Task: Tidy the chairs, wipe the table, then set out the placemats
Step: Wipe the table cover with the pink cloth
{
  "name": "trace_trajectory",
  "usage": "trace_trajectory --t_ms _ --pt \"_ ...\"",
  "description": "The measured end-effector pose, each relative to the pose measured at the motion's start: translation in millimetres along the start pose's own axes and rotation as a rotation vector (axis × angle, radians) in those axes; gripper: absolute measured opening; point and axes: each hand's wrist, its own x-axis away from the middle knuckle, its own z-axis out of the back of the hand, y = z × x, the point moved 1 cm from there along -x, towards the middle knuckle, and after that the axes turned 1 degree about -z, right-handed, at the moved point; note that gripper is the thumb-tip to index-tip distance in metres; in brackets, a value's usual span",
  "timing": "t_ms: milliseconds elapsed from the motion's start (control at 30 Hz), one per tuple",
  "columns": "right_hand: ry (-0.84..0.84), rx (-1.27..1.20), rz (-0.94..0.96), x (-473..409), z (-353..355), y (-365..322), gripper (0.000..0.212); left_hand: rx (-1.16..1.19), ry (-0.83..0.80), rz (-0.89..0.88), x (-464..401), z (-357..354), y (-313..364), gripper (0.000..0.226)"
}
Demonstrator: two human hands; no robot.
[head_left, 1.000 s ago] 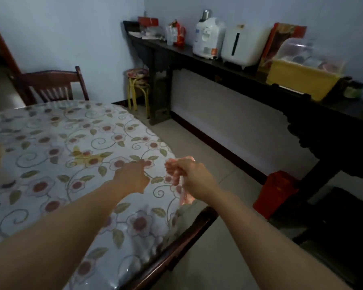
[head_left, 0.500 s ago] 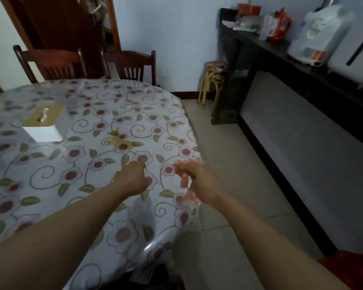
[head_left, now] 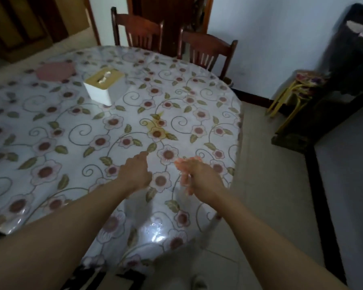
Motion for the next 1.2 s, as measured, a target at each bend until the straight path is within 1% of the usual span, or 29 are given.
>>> trace_trajectory --t_ms 100,167,233,267,333,400,467,500,567,633,700,767,800,833,900,933,967,1000,1067,1200 --pt "-0.077 0.048 0.191 -24 -8 12 0.041 0.054 0.067 0.13 3 -9 -8 0.065" --pt "-0.096 0.079 0.27 -31 -13 15 0.053 0.063 0.095 0.169 7 -15 -14 0.064" --pt "-0.099 0.17 0.383 -39 -25 21 0.053 0.075 0.121 0.229 13 -27 -21 0.062" --pt "-0.087 0.234 0.409 -43 -34 26 0.052 0.075 0.127 0.252 16 -33 -25 0.062" --pt "-0.153 0.279 0.37 -48 -56 37 0.055 0.063 0.145 0.314 21 -48 -33 0.058" --pt "-0.238 0.316 0.368 -51 -78 46 0.064 0.068 0.187 0.359 24 -64 -42 0.053" --pt "-0.244 0.371 0.414 -57 -98 56 0.079 0.054 0.187 0.371 21 -80 -52 0.056" --pt "-0.232 0.359 0.422 -67 -111 63 0.085 0.025 0.166 0.37 15 -88 -59 0.059" --pt "-0.206 0.368 0.425 -82 -129 73 0.089 -0.018 0.149 0.356 5 -98 -64 0.062" --pt "-0.207 0.469 0.463 -96 -148 81 0.088 -0.035 0.18 0.351 -9 -104 -69 0.062" --pt "-0.156 0.537 0.448 -104 -160 83 0.079 -0.04 0.24 0.33 -24 -107 -74 0.059" --pt "-0.118 0.526 0.407 -104 -168 78 0.072 -0.023 0.312 0.318 -39 -109 -85 0.057" --pt "-0.13 0.512 0.447 -100 -172 72 0.072 -0.013 0.331 0.331 -45 -108 -90 0.058" --pt "-0.176 0.505 0.549 -91 -179 66 0.073 -0.01 0.339 0.358 -51 -106 -95 0.06" --pt "-0.339 0.476 0.811 -75 -190 56 0.072 -0.023 0.368 0.4 -60 -101 -102 0.063" --pt "-0.384 0.454 0.904 -72 -192 55 0.068 -0.03 0.377 0.399 -64 -99 -105 0.061" --pt "-0.399 0.432 0.955 -77 -193 56 0.064 -0.038 0.375 0.389 -69 -98 -107 0.058" --pt "-0.402 0.43 0.958 -88 -190 57 0.062 -0.043 0.368 0.378 -75 -96 -109 0.055" --pt "-0.354 0.459 0.88 -120 -179 61 0.059 -0.036 0.36 0.38 -88 -94 -109 0.052" --pt "-0.194 0.539 0.586 -198 -149 86 0.066 0.005 0.36 0.405 -119 -91 -98 0.053"
